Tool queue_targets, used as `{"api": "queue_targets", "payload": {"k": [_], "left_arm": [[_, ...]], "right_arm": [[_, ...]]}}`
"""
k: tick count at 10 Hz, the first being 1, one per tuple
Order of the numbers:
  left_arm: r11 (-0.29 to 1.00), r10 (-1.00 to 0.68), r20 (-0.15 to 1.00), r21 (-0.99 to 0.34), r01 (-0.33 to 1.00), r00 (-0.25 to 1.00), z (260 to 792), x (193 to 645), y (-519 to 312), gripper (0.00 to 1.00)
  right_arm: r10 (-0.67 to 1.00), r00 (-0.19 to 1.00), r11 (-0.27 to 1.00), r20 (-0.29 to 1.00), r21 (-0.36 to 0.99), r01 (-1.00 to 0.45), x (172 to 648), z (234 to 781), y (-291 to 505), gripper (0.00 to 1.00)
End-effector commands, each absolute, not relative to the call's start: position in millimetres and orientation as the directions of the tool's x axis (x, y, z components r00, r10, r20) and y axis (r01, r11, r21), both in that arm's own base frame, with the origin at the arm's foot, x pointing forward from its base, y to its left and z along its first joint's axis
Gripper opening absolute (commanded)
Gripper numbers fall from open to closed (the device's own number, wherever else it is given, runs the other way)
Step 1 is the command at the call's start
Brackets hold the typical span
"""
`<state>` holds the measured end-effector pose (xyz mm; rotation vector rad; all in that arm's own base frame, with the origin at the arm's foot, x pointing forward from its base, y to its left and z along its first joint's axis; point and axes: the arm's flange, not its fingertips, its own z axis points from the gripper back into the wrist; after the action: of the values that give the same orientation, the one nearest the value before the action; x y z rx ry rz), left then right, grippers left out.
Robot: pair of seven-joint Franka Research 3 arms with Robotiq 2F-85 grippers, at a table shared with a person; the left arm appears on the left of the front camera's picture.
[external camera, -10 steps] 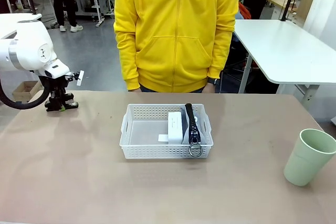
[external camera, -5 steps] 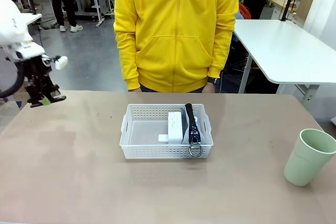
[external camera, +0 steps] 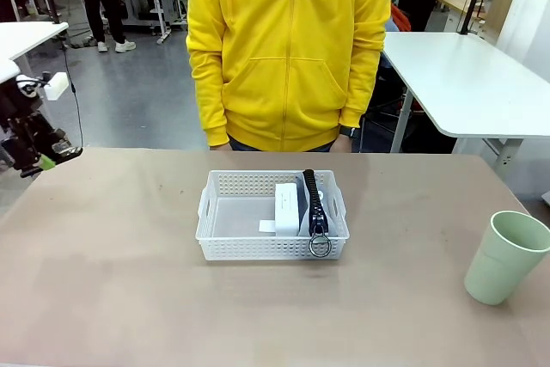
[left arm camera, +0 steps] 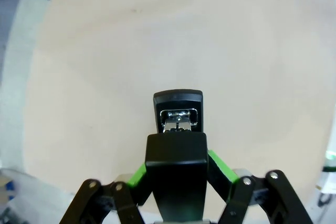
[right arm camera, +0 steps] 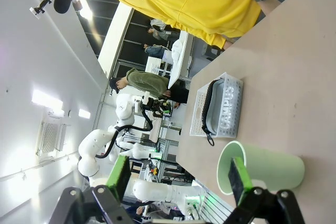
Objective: Efficiently arrange items inside the basket to fit them all.
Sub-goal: Pick up the Stapler and place it inside the Organizing basket.
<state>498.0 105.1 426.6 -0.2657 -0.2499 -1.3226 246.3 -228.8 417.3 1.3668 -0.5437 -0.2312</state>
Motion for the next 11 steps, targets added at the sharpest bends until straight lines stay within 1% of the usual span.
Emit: {"api": "queue_targets", "payload": {"k": [1, 2, 5, 6, 7, 8, 9, 10, 11], "left_arm": [[0.261, -0.894, 0.329, -0.168, 0.951, 0.304, 414.6, 514.2, 97.3, 0.00], [0.224, -0.917, 0.328, -0.049, 0.973, 0.228, 426.6, 498.0, 105.1, 0.00], [0.224, -0.917, 0.328, -0.049, 0.973, 0.228, 426.6, 498.0, 105.1, 0.00], [0.235, -0.911, 0.331, -0.070, 0.969, 0.245, 420.8, 498.2, 101.8, 0.44], [0.325, -0.851, 0.412, -0.075, 0.943, 0.326, 426.5, 499.6, 85.9, 0.44], [0.342, -0.859, 0.396, -0.030, 0.939, 0.325, 436.6, 496.8, 52.6, 0.44], [0.285, -0.890, 0.374, 0.011, 0.958, 0.261, 447.9, 488.8, 3.0, 0.44], [0.271, -0.910, 0.327, 0.001, 0.962, 0.256, 454.0, 486.1, -40.3, 0.44], [0.207, -0.937, 0.290, 0.011, 0.978, 0.195, 458.0, 483.6, -83.8, 0.44]], "right_arm": [[-0.472, 0.850, 0.188, 0.234, 0.969, -0.162, 247.2, 420.4, -228.3, 1.00], [-0.472, 0.850, 0.188, 0.234, 0.969, -0.162, 247.2, 420.4, -228.3, 1.00], [-0.472, 0.850, 0.188, 0.234, 0.969, -0.162, 247.2, 420.4, -228.3, 1.00], [-0.472, 0.850, 0.188, 0.234, 0.969, -0.162, 247.2, 420.4, -228.3, 1.00], [-0.472, 0.850, 0.188, 0.234, 0.969, -0.162, 247.2, 420.4, -228.3, 1.00], [-0.472, 0.850, 0.188, 0.234, 0.969, -0.162, 247.2, 420.4, -228.3, 1.00], [-0.472, 0.850, 0.188, 0.234, 0.969, -0.162, 247.2, 420.4, -228.3, 1.00], [-0.472, 0.850, 0.188, 0.234, 0.969, -0.162, 247.2, 420.4, -228.3, 1.00], [-0.472, 0.850, 0.188, 0.234, 0.969, -0.162, 247.2, 420.4, -228.3, 1.00]]}}
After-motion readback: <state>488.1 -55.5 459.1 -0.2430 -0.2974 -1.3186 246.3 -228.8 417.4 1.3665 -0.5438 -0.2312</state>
